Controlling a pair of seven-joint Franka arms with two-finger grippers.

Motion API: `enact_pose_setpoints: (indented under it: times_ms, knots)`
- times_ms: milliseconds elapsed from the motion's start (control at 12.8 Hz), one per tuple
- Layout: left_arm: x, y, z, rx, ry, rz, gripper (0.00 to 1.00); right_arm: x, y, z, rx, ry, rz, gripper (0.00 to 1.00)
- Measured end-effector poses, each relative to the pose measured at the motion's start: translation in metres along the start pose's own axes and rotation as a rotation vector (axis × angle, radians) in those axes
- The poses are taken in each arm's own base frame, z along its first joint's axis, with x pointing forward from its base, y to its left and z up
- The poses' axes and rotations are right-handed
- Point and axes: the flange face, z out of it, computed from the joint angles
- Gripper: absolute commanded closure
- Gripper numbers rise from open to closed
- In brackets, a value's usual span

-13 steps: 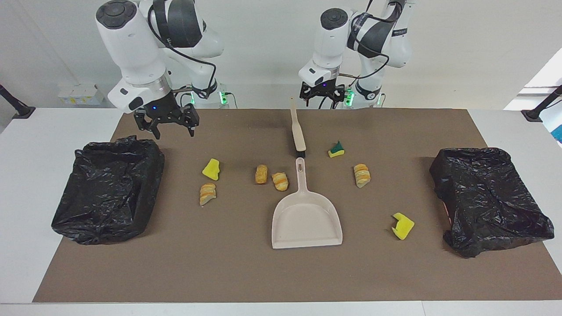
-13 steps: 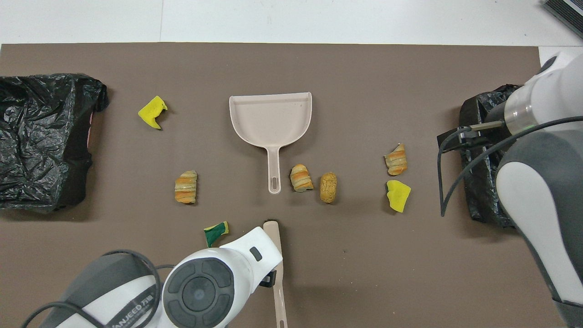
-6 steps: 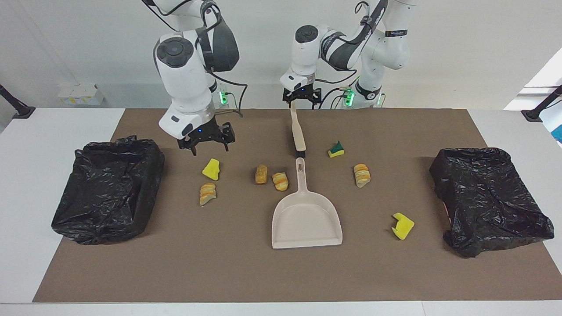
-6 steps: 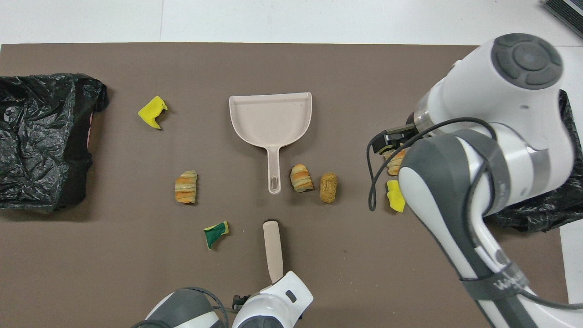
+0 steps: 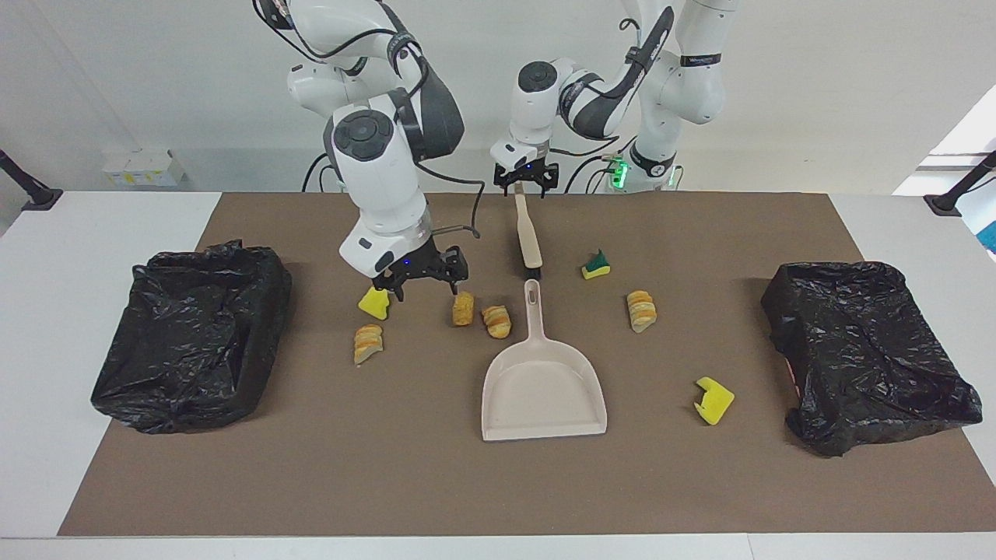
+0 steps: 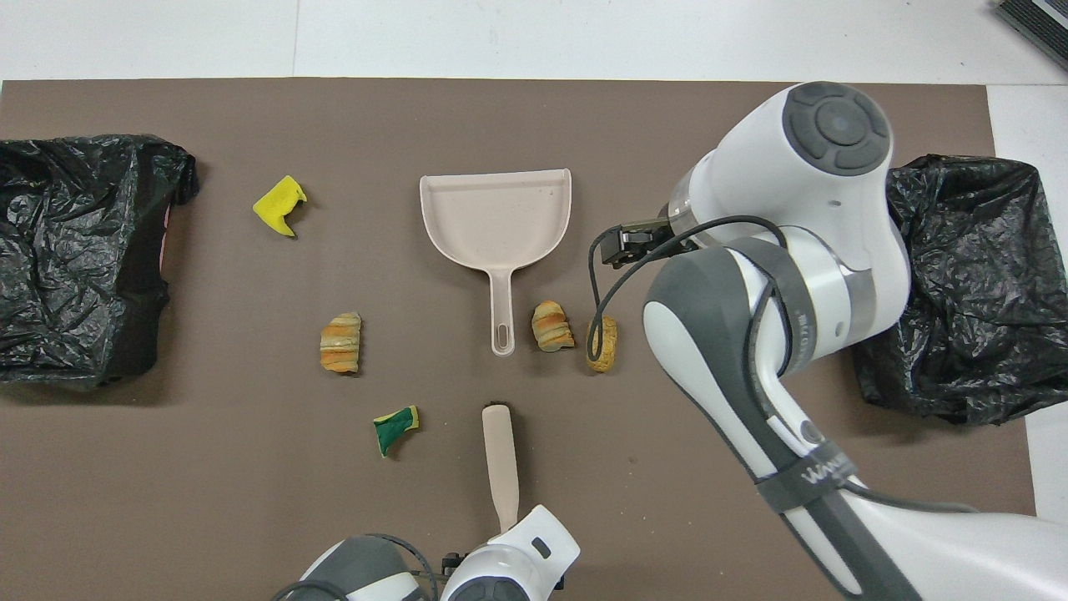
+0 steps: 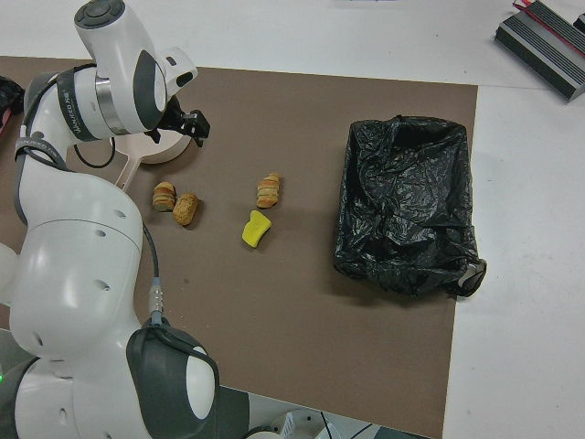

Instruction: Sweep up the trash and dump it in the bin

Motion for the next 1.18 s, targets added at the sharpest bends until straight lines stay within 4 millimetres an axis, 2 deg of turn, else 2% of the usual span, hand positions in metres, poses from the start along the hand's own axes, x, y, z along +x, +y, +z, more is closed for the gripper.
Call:
enact_pose_setpoints:
  times_ms: [78, 235, 392, 627, 783, 862, 940, 1175]
  knots:
    - [0.000, 0.000, 0.002, -0.003, -0.008, -0.006, 0.56, 0.002, -0.015, 0.013, 0.004, 0.005, -0.009, 0.00]
    - [0.000, 0.000, 0.003, -0.006, -0.015, -0.012, 1.00, 0.006, -0.035, 0.034, 0.009, 0.014, -0.010, 0.00]
    - [0.002, 0.000, 0.003, -0.008, -0.016, -0.016, 1.00, 0.008, -0.055, 0.054, 0.017, 0.022, 0.013, 0.00]
    - [0.008, -0.001, -0.003, -0.018, -0.013, -0.020, 1.00, 0.010, -0.111, 0.087, 0.022, 0.025, 0.070, 0.00]
    - [0.017, -0.007, -0.011, -0.001, -0.029, -0.024, 1.00, 0.010, -0.140, 0.106, 0.028, 0.047, 0.071, 0.06]
    - [0.025, -0.016, -0.020, 0.026, -0.040, -0.003, 1.00, 0.009, -0.149, 0.113, 0.026, 0.054, 0.063, 0.24]
    - [0.034, -0.030, -0.030, 0.061, -0.050, 0.040, 1.00, 0.008, -0.152, 0.116, 0.014, 0.058, 0.050, 0.37]
    - [0.066, -0.098, -0.060, 0.113, -0.111, 0.127, 1.00, 0.007, -0.156, 0.113, -0.025, 0.084, 0.015, 0.37]
